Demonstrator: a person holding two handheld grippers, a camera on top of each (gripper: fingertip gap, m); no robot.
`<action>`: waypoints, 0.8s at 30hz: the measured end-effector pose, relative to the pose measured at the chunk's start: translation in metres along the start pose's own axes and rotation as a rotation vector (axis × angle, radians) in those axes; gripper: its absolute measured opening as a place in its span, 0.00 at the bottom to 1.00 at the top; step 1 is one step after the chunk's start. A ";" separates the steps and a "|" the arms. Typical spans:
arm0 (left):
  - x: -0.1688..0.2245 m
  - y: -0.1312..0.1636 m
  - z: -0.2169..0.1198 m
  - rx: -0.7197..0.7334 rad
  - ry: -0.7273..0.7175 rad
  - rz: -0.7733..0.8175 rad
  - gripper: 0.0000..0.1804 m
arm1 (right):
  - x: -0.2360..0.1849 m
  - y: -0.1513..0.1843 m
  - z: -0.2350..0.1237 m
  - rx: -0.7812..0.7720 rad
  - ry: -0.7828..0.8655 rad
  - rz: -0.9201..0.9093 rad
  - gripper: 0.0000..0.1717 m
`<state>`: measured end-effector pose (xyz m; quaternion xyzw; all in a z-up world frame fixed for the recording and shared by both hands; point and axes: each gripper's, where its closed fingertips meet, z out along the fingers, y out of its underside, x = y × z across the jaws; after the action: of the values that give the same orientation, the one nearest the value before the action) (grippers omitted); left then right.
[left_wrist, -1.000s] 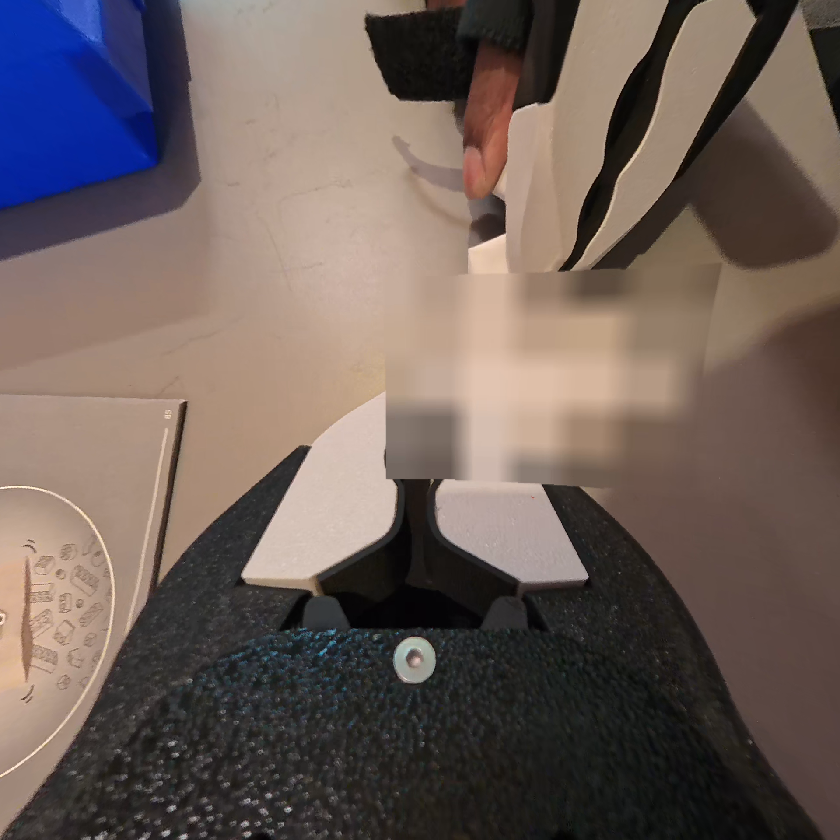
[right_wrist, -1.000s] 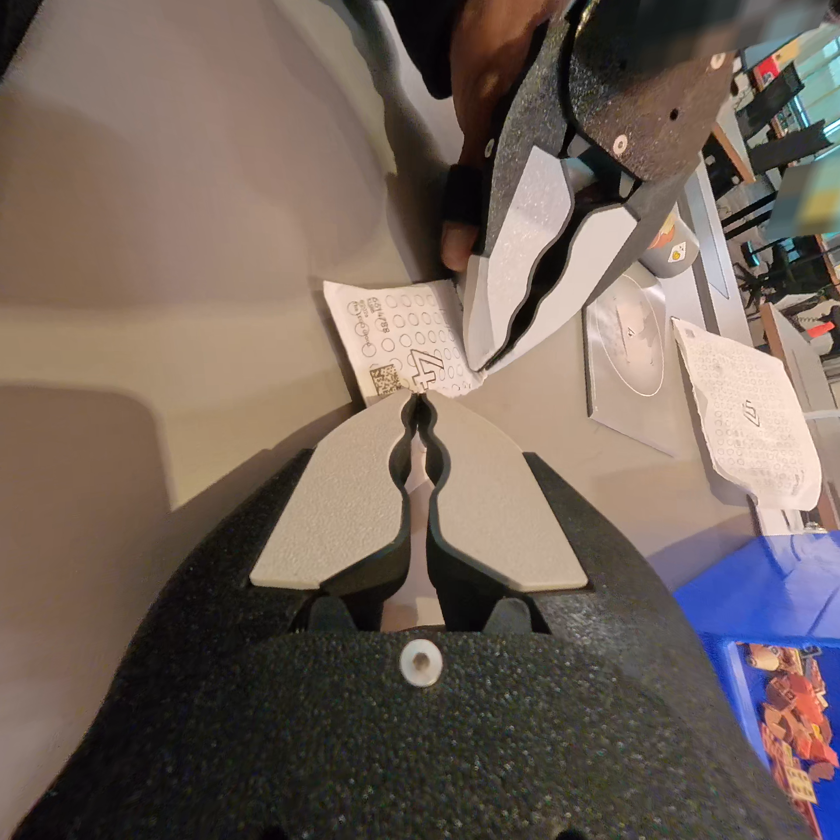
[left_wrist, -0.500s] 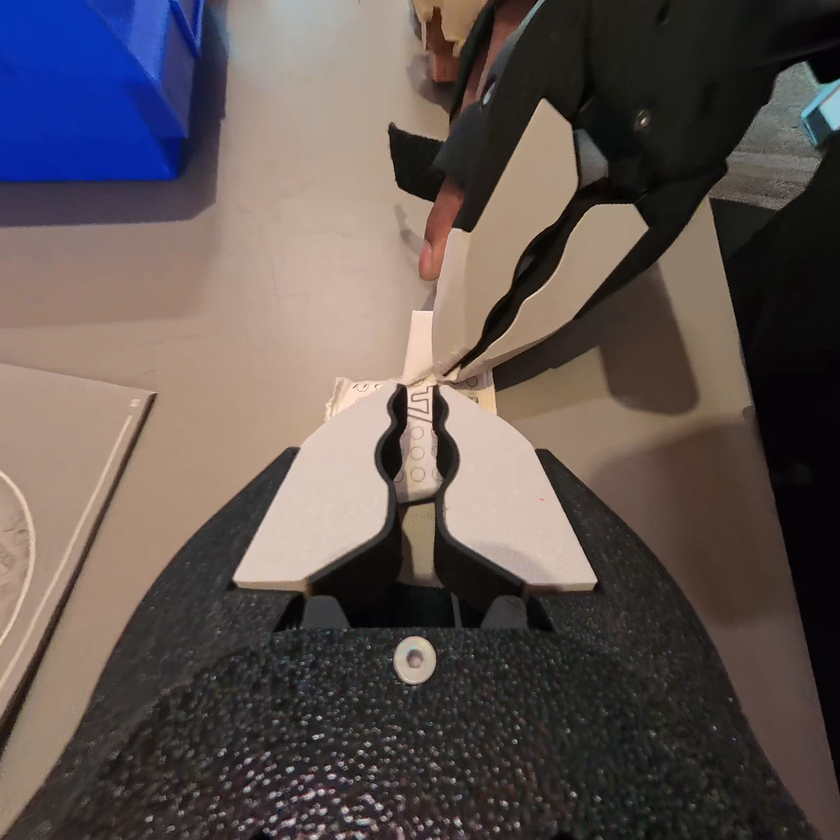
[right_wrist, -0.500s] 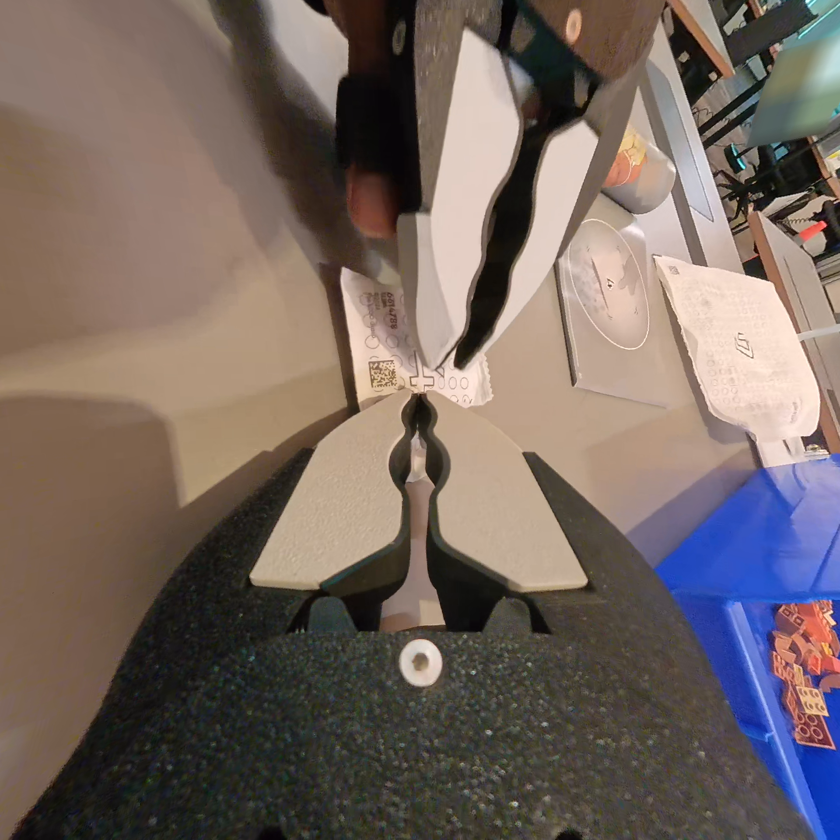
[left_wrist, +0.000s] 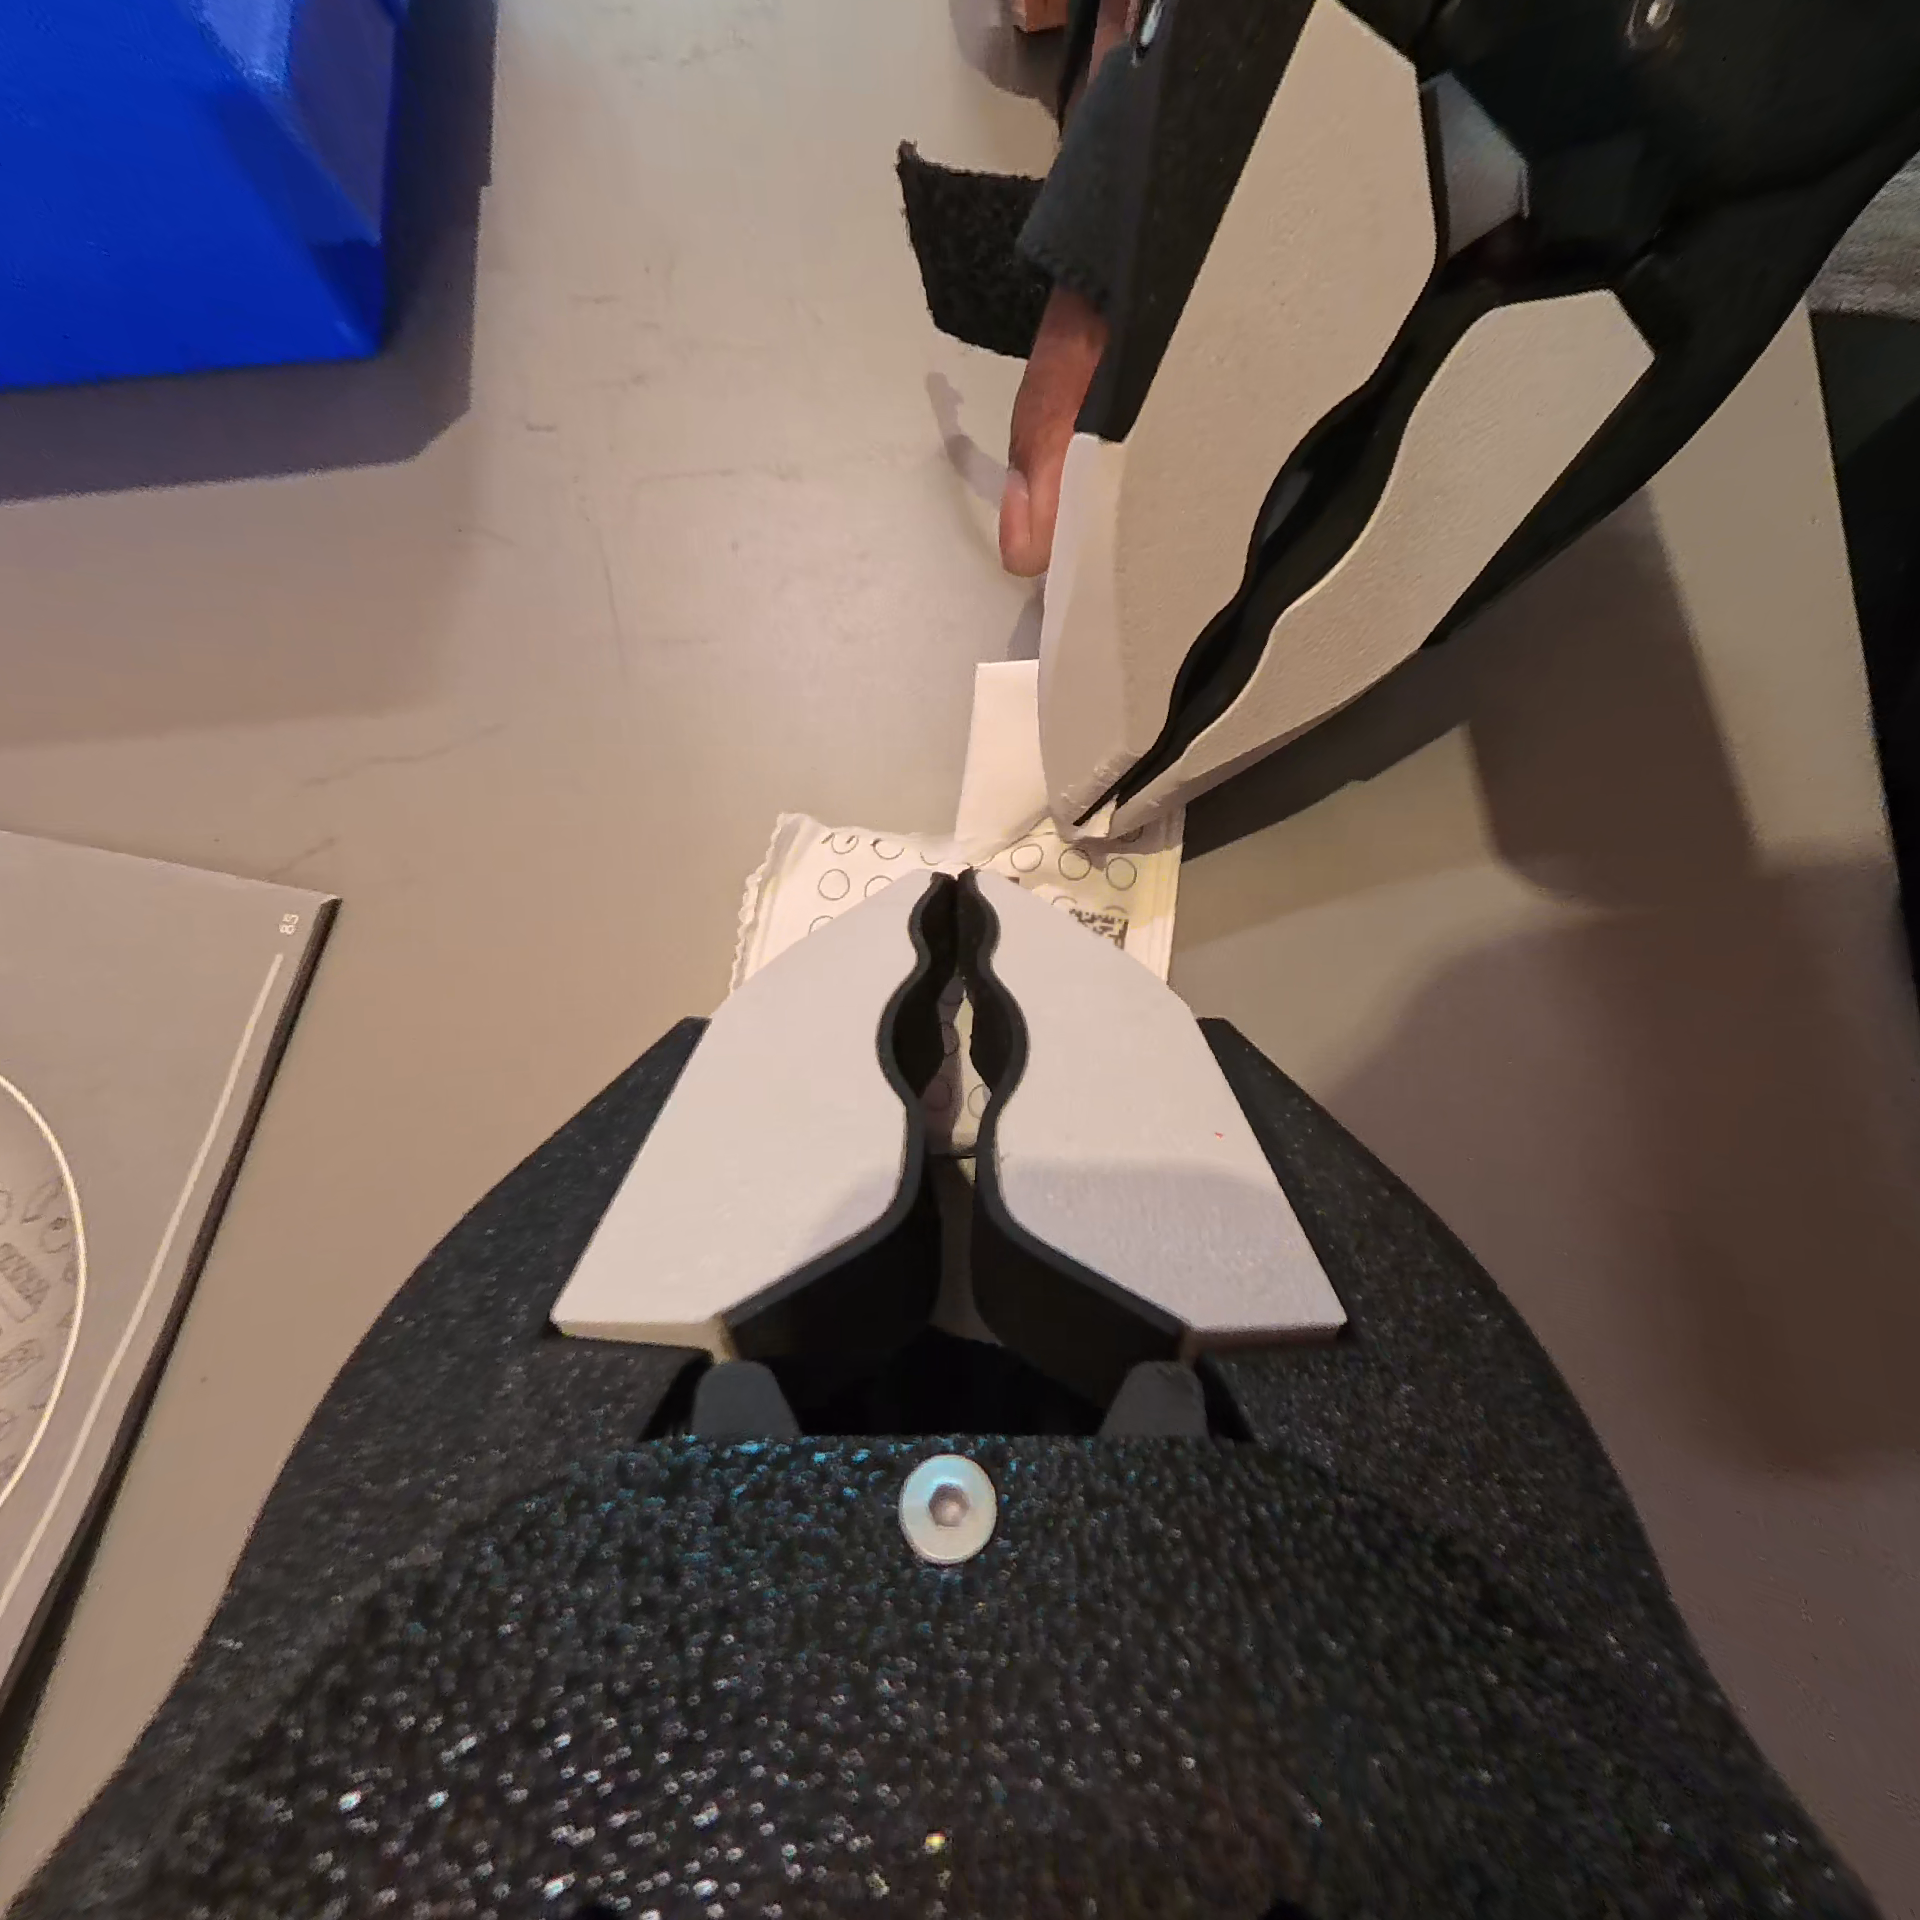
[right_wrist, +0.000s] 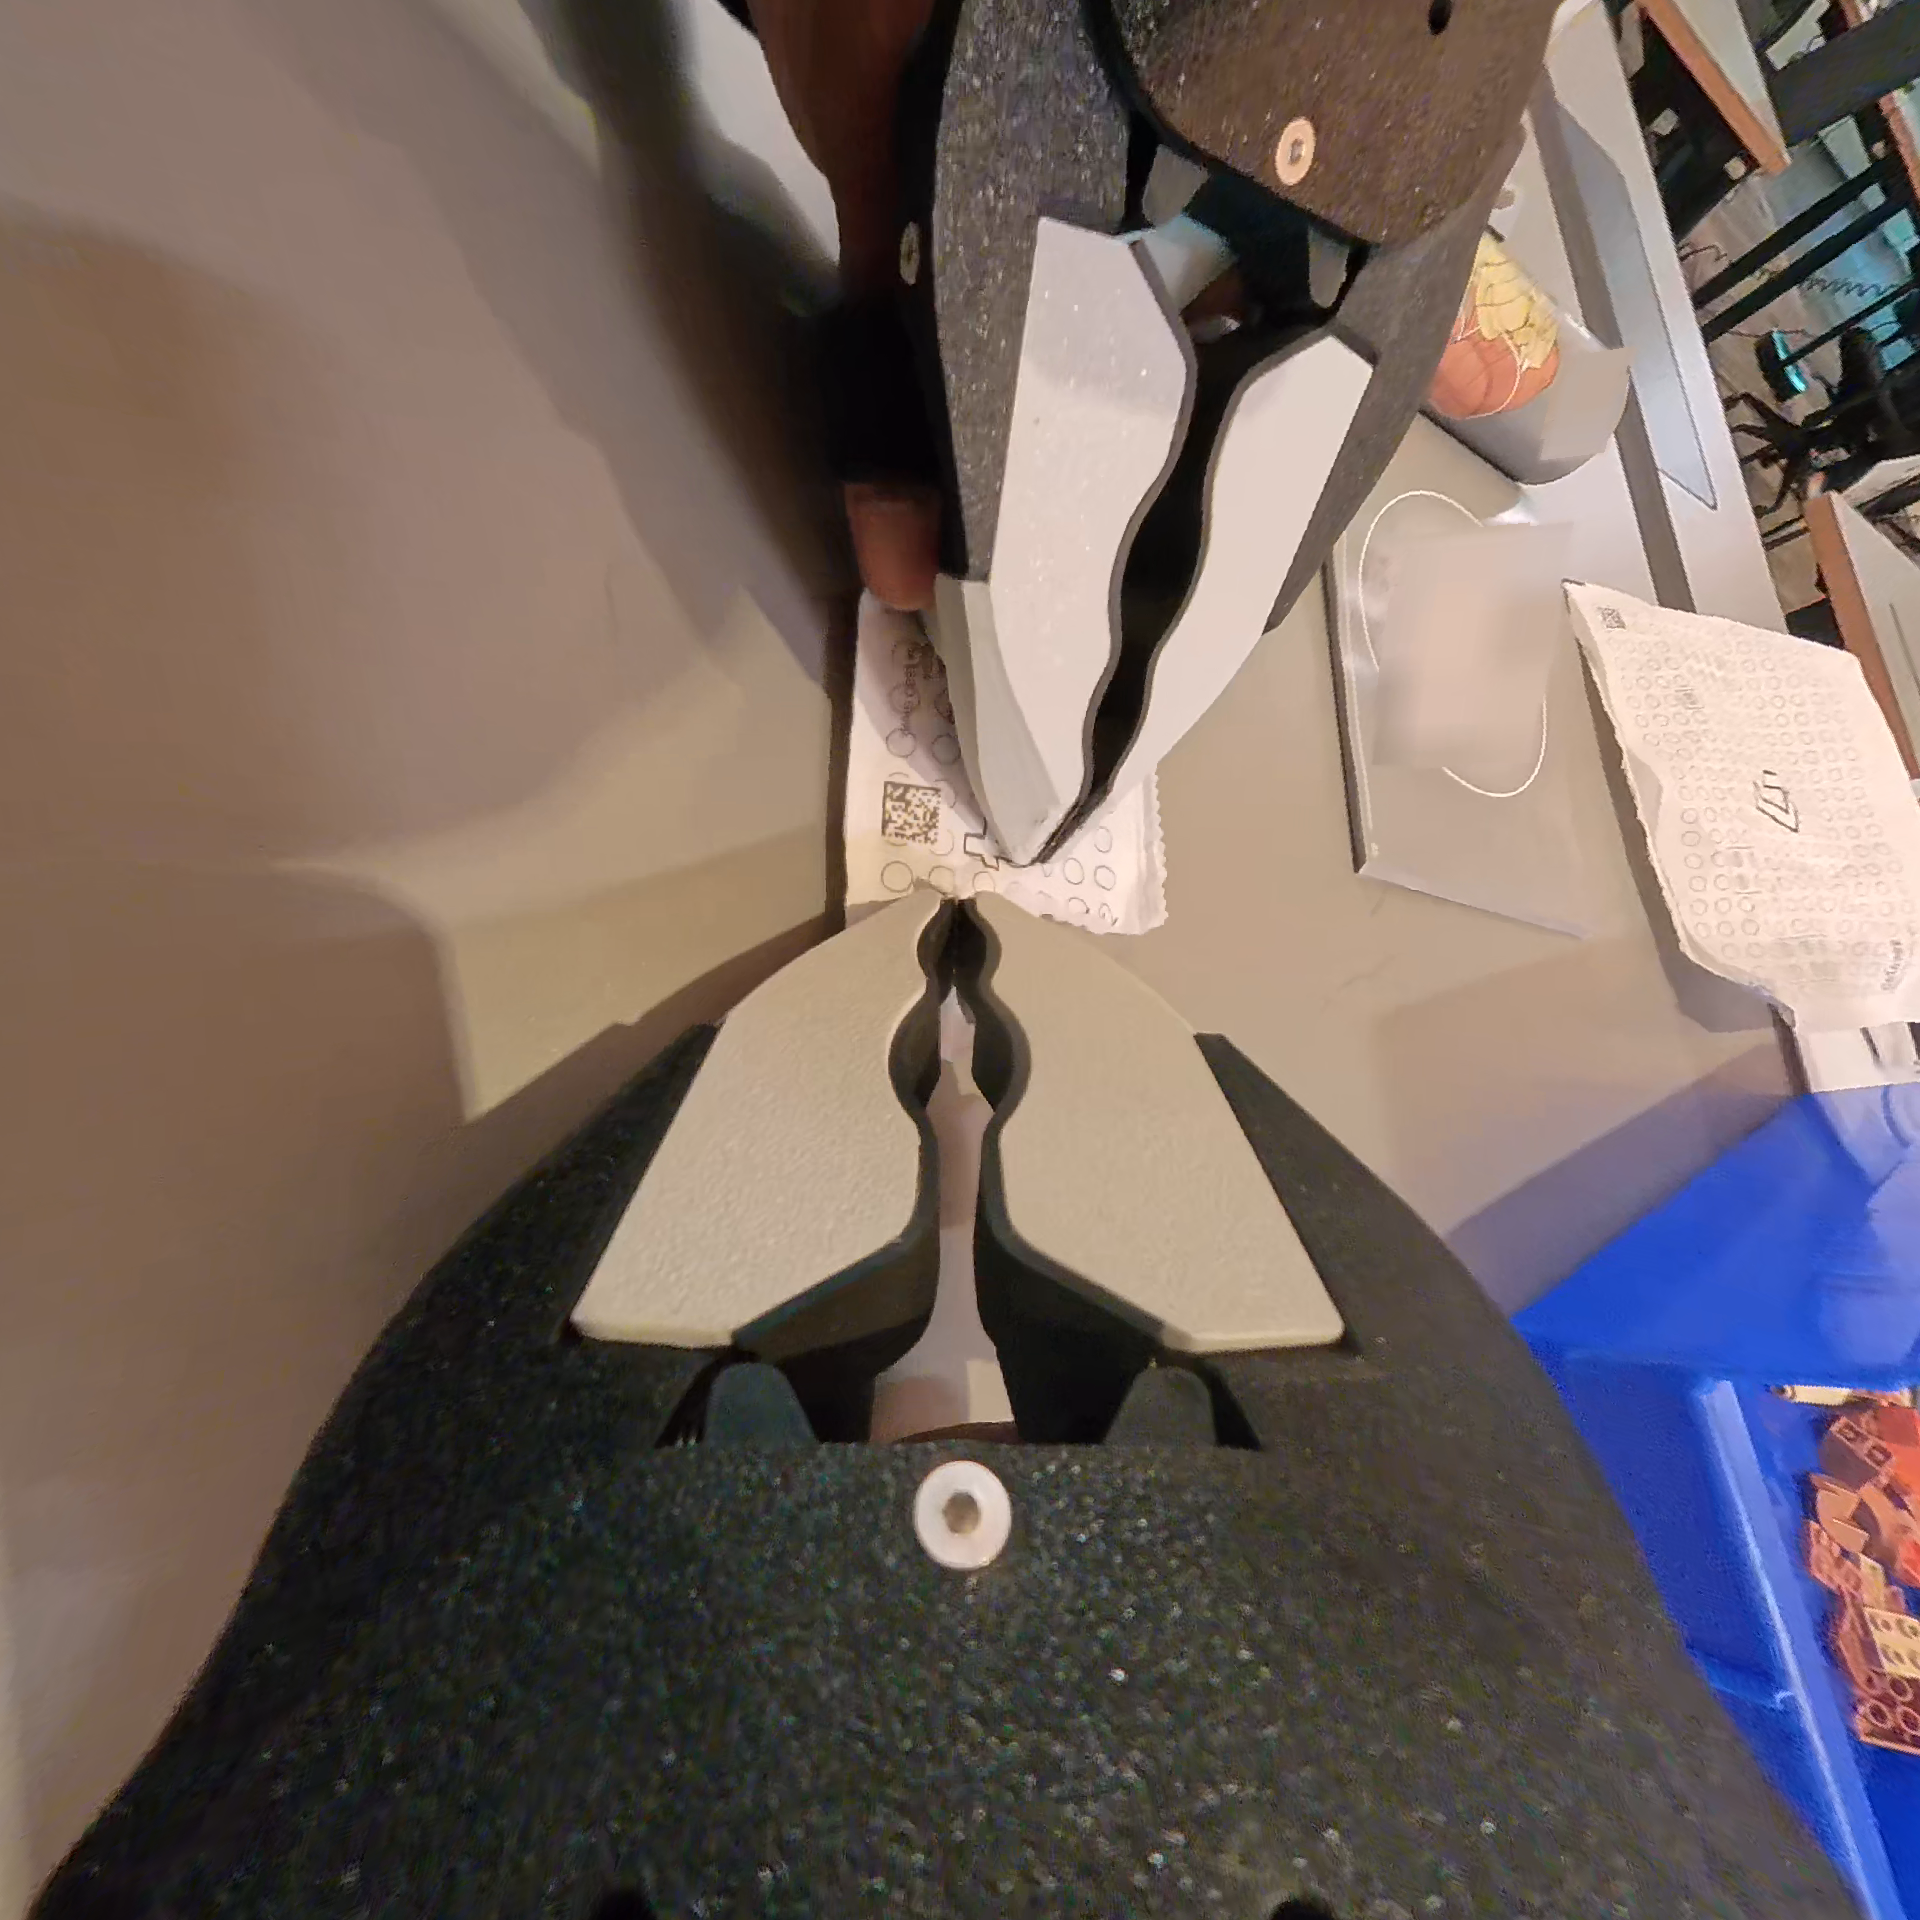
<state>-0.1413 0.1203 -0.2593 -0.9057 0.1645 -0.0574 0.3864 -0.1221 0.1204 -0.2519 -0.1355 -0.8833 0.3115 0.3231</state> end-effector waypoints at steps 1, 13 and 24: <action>0.000 0.000 0.000 -0.002 -0.003 0.003 0.01 | -0.001 0.000 0.000 0.003 -0.007 0.007 0.00; 0.001 0.001 0.002 -0.017 -0.009 0.014 0.01 | -0.006 -0.002 -0.005 0.018 -0.033 -0.005 0.00; 0.002 0.001 0.003 -0.018 -0.009 0.022 0.01 | -0.010 -0.002 -0.008 0.045 -0.063 0.007 0.00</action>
<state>-0.1389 0.1211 -0.2625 -0.9076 0.1730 -0.0475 0.3795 -0.1100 0.1182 -0.2508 -0.1214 -0.8852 0.3367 0.2973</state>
